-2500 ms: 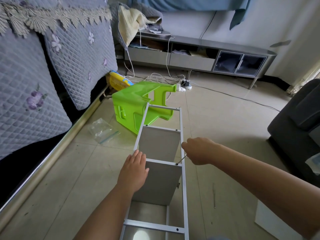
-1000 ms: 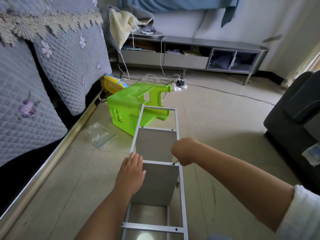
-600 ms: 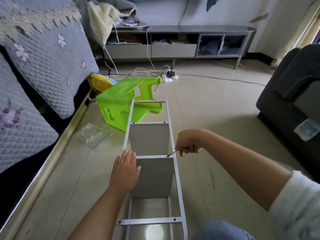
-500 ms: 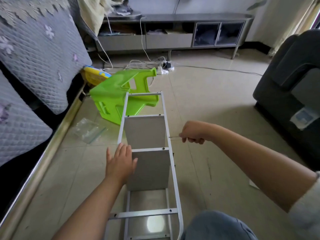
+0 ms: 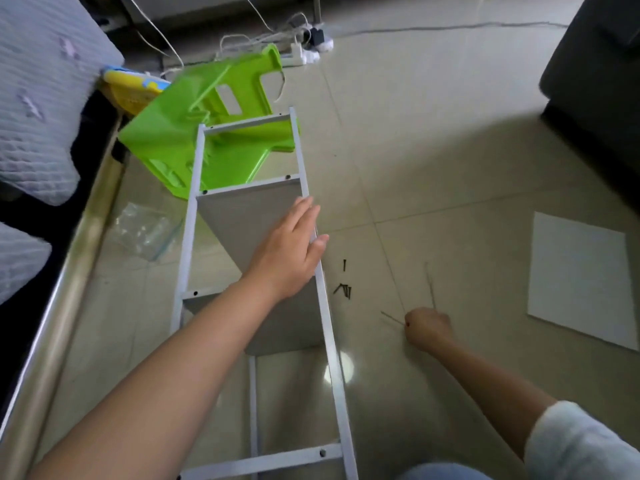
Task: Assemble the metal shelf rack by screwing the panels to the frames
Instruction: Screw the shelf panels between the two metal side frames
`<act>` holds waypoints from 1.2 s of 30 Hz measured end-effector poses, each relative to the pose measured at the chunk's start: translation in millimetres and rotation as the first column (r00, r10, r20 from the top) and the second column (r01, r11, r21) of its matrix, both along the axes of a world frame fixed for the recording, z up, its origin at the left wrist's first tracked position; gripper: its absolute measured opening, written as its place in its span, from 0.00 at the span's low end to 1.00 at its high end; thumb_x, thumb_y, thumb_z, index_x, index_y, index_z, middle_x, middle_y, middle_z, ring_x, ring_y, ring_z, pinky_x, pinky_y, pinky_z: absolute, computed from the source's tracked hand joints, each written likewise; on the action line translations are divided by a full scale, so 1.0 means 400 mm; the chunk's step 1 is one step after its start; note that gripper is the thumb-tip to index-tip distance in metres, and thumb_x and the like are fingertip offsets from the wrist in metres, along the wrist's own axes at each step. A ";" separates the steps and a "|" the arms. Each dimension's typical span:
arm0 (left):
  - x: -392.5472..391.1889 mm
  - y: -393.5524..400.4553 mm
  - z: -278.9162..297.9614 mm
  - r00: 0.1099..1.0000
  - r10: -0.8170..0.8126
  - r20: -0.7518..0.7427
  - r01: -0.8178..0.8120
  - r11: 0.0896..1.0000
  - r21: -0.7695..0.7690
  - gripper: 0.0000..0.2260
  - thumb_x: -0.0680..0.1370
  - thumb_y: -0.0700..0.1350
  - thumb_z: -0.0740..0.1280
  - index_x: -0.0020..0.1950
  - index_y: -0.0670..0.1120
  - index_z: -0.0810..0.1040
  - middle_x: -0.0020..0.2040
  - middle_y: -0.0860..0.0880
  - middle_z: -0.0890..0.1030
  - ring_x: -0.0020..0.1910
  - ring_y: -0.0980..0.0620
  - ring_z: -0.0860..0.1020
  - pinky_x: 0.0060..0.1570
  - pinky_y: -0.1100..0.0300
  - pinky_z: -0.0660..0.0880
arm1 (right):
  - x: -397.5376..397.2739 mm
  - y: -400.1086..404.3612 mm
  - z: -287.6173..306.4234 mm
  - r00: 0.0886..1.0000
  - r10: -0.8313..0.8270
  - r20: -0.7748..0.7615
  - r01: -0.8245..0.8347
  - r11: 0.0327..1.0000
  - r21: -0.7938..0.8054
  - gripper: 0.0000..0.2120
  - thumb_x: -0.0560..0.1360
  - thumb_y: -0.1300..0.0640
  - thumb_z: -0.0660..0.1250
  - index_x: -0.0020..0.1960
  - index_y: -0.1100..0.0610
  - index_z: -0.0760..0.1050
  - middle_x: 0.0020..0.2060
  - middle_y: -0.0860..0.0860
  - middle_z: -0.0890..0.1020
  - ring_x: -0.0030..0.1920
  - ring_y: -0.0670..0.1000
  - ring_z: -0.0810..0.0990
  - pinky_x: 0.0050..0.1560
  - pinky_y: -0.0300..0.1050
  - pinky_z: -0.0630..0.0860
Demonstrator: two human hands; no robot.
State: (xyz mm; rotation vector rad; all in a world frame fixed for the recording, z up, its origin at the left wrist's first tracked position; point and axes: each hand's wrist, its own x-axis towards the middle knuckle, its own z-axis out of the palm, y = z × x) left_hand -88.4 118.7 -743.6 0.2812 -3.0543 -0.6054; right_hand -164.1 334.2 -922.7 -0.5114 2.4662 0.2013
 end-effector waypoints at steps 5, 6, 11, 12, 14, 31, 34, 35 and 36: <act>-0.039 -0.007 -0.014 0.998 -0.037 0.051 0.038 0.999 -0.008 0.34 0.73 0.58 0.47 0.75 0.41 0.56 0.77 0.47 0.51 0.76 0.52 0.47 0.72 0.60 0.47 | 0.015 0.011 -0.104 1.000 -0.003 -0.010 0.004 0.998 0.055 0.17 0.77 0.61 0.53 0.62 0.56 0.73 0.61 0.52 0.76 0.61 0.53 0.74 0.59 0.46 0.71; -0.041 -0.002 -0.018 0.994 -0.065 0.091 0.066 0.998 -0.007 0.34 0.73 0.57 0.46 0.76 0.41 0.55 0.77 0.47 0.50 0.76 0.53 0.46 0.72 0.62 0.45 | 0.013 0.010 -0.114 0.999 -0.027 -0.021 0.029 0.998 0.061 0.17 0.76 0.60 0.54 0.62 0.55 0.73 0.60 0.51 0.76 0.61 0.53 0.74 0.60 0.46 0.70; -0.029 -0.003 -0.039 0.971 -0.179 0.156 0.190 0.980 -0.060 0.34 0.74 0.59 0.44 0.76 0.41 0.51 0.77 0.47 0.48 0.72 0.60 0.39 0.67 0.70 0.37 | -0.037 -0.051 -0.123 0.994 -0.025 -0.108 0.017 0.997 -0.077 0.14 0.77 0.54 0.57 0.60 0.56 0.72 0.59 0.54 0.75 0.61 0.55 0.73 0.61 0.48 0.66; -0.029 -0.004 -0.039 0.977 -0.161 0.141 0.167 0.985 -0.031 0.33 0.75 0.57 0.45 0.76 0.41 0.51 0.77 0.47 0.48 0.71 0.62 0.39 0.67 0.70 0.37 | -0.051 -0.074 -0.124 0.993 0.018 -0.113 -0.034 0.990 -0.137 0.13 0.77 0.57 0.56 0.59 0.58 0.73 0.58 0.55 0.75 0.60 0.56 0.73 0.59 0.47 0.68; -0.029 0.000 -0.038 0.989 -0.090 0.120 0.084 0.995 0.048 0.30 0.77 0.53 0.48 0.76 0.41 0.50 0.77 0.48 0.48 0.71 0.62 0.40 0.66 0.73 0.38 | -0.076 -0.124 -0.134 0.986 0.131 -0.107 -0.154 0.954 -0.256 0.13 0.76 0.61 0.57 0.57 0.60 0.74 0.57 0.56 0.75 0.59 0.56 0.73 0.55 0.45 0.70; -0.029 0.014 -0.038 0.991 0.022 0.135 -0.026 0.999 0.026 0.24 0.82 0.41 0.52 0.76 0.41 0.48 0.77 0.49 0.44 0.75 0.56 0.41 0.66 0.71 0.40 | -0.016 -0.115 -0.173 0.997 0.019 0.070 0.017 0.878 -0.478 0.14 0.80 0.61 0.51 0.61 0.67 0.69 0.57 0.62 0.73 0.58 0.60 0.73 0.53 0.48 0.69; -0.025 0.013 -0.040 0.991 0.021 0.129 -0.026 0.999 0.037 0.24 0.82 0.41 0.52 0.76 0.41 0.48 0.77 0.49 0.44 0.74 0.59 0.41 0.69 0.68 0.42 | -0.025 -0.114 -0.167 0.993 -0.033 0.117 0.086 0.868 -0.489 0.11 0.80 0.62 0.51 0.55 0.63 0.71 0.41 0.57 0.71 0.52 0.60 0.73 0.47 0.45 0.64; -0.024 0.013 -0.042 0.991 0.026 0.132 -0.031 0.999 0.042 0.24 0.82 0.41 0.52 0.76 0.41 0.48 0.77 0.49 0.44 0.73 0.61 0.40 0.71 0.65 0.43 | -0.023 -0.114 -0.151 0.991 -0.025 0.128 0.088 0.855 -0.512 0.10 0.79 0.62 0.53 0.54 0.64 0.72 0.38 0.55 0.68 0.52 0.60 0.73 0.46 0.44 0.63; -0.023 0.014 -0.044 0.991 0.029 0.132 -0.035 0.998 0.043 0.24 0.82 0.41 0.52 0.76 0.41 0.48 0.77 0.49 0.44 0.71 0.63 0.40 0.73 0.63 0.44 | -0.020 -0.114 -0.140 0.993 -0.031 0.111 0.089 0.824 -0.560 0.08 0.77 0.64 0.59 0.52 0.66 0.73 0.37 0.55 0.70 0.50 0.60 0.74 0.44 0.44 0.64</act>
